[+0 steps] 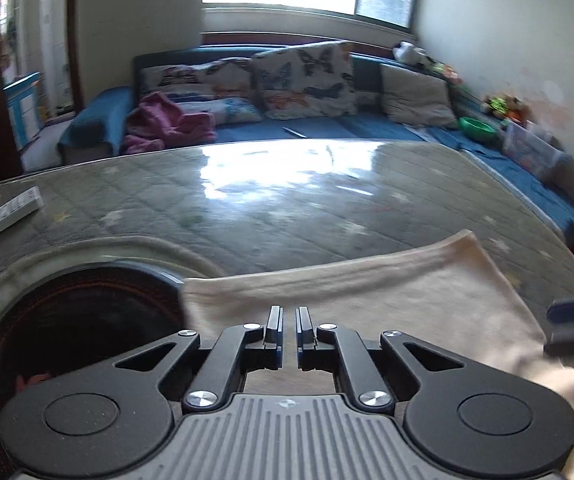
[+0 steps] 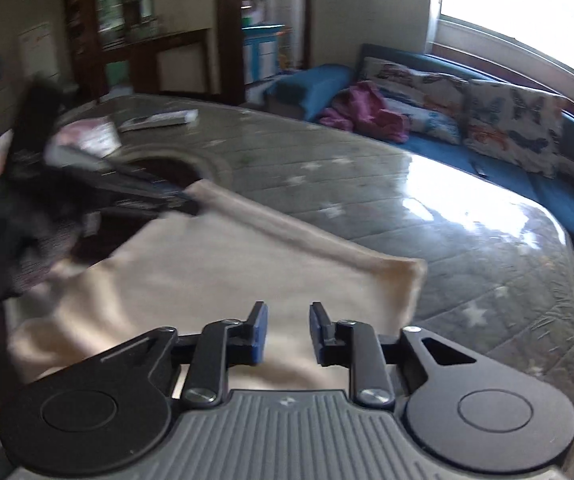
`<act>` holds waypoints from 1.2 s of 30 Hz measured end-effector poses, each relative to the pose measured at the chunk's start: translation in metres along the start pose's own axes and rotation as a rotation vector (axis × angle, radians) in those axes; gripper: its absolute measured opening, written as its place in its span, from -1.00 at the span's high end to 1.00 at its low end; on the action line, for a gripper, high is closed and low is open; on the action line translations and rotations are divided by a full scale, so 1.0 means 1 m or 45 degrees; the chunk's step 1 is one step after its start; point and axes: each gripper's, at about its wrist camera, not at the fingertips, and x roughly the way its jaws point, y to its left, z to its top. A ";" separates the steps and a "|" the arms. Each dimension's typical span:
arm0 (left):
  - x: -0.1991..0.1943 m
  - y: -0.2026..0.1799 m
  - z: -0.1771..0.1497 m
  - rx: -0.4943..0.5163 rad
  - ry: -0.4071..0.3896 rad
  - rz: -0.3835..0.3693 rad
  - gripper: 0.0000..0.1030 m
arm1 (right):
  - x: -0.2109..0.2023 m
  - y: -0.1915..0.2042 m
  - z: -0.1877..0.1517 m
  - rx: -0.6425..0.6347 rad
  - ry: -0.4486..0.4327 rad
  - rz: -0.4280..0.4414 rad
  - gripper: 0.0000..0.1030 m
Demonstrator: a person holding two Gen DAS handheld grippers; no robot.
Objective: Fold clothes
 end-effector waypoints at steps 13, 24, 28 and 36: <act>0.006 -0.024 -0.024 0.116 0.049 -0.078 0.74 | -0.002 0.093 -0.038 -0.309 0.067 0.165 0.34; 0.005 -0.032 -0.028 0.139 0.027 -0.088 0.20 | 0.009 0.102 -0.049 -0.316 0.029 0.116 0.90; 0.006 -0.033 -0.029 0.150 0.019 -0.078 0.10 | -0.006 0.104 -0.053 -0.341 0.018 0.127 0.92; 0.006 -0.035 -0.030 0.150 0.010 -0.070 0.06 | -0.040 0.124 -0.073 -0.456 0.065 0.184 0.92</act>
